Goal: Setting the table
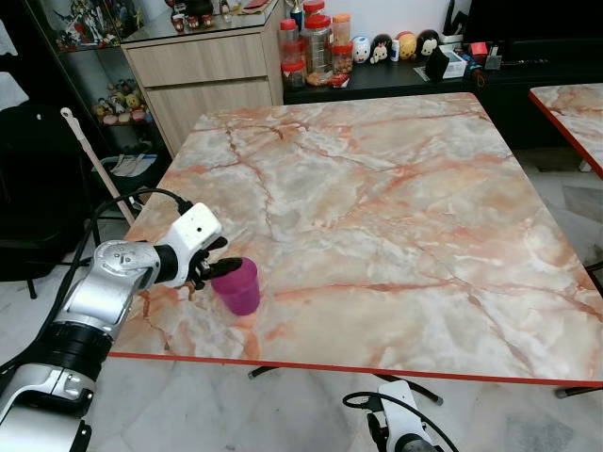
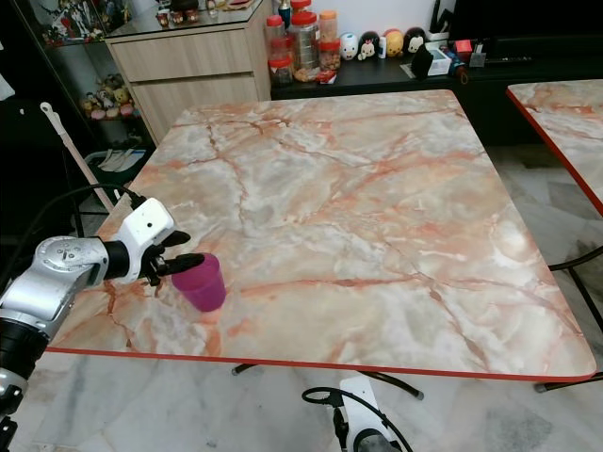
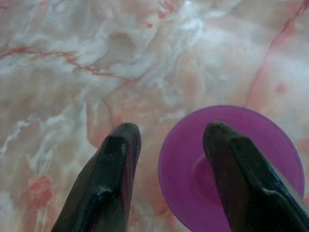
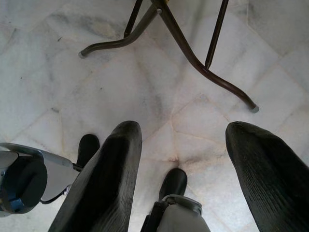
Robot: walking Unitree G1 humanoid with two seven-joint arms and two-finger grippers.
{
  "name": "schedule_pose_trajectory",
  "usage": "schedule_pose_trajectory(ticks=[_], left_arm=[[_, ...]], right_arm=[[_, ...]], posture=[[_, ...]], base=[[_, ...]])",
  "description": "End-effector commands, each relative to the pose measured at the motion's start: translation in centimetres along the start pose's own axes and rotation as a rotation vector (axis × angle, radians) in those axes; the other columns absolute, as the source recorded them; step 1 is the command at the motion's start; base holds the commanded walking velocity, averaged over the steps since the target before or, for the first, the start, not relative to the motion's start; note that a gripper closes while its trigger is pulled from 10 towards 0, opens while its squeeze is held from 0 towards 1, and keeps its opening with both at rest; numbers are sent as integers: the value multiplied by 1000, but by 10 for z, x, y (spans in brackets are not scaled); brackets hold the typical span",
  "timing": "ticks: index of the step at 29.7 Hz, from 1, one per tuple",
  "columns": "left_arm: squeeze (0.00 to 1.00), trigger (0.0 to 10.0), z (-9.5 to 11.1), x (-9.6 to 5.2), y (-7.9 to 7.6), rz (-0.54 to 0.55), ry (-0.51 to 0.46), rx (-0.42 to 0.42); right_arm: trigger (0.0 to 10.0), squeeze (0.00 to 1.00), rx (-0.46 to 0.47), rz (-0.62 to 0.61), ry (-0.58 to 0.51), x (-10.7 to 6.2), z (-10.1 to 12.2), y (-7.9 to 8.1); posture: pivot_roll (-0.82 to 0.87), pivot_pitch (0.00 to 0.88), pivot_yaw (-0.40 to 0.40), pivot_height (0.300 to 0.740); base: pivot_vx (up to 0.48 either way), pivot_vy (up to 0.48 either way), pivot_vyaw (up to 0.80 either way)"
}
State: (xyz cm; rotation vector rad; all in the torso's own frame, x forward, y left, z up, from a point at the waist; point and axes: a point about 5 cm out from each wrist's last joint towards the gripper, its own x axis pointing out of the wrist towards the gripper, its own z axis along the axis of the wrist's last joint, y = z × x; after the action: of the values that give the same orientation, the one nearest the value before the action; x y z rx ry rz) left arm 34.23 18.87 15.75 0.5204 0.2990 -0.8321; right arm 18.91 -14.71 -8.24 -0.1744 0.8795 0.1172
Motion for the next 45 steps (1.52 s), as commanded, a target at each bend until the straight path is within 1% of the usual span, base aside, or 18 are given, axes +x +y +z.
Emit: schedule_pose_trajectory(ticks=[1,12,22,34,35,36,37,38,45], left_arm=[[0,10000,-4,-3,4,2,40,30],[0,10000,-6,0,6,-18,63,47],[0,10000,-6,9,5,-54,78,63],[0,10000,-4,15,5,-64,82,71],[0,5020,-4,16,5,-67,77,68],[0,5020,-4,16,5,-67,77,68],[0,4471,-4,16,5,-67,76,68],[0,0,-4,16,5,-67,74,67],[0,0,-4,16,6,-67,72,66]], right_arm=[[10000,0,4,12,4,0,1,3],[10000,0,5,13,3,0,1,4],[10000,0,5,10,2,0,1,4],[10000,0,10,6,5,0,0,3],[10000,0,11,6,5,0,0,3],[10000,0,11,6,5,0,0,3],[10000,0,11,5,5,0,0,3],[10000,0,11,5,5,0,0,3],[10000,0,10,5,6,0,-1,3]], posture=[[19,0,123,740],[16,0,127,740],[10,0,129,740],[3,3,132,740],[2,4,132,740],[2,4,132,740],[2,4,132,740],[1,4,133,740],[5,4,131,740]], base=[[0,0,0],[0,0,0],[0,0,0],[0,0,0],[0,0,0],[0,0,0],[0,0,0],[0,0,0],[0,0,0]])
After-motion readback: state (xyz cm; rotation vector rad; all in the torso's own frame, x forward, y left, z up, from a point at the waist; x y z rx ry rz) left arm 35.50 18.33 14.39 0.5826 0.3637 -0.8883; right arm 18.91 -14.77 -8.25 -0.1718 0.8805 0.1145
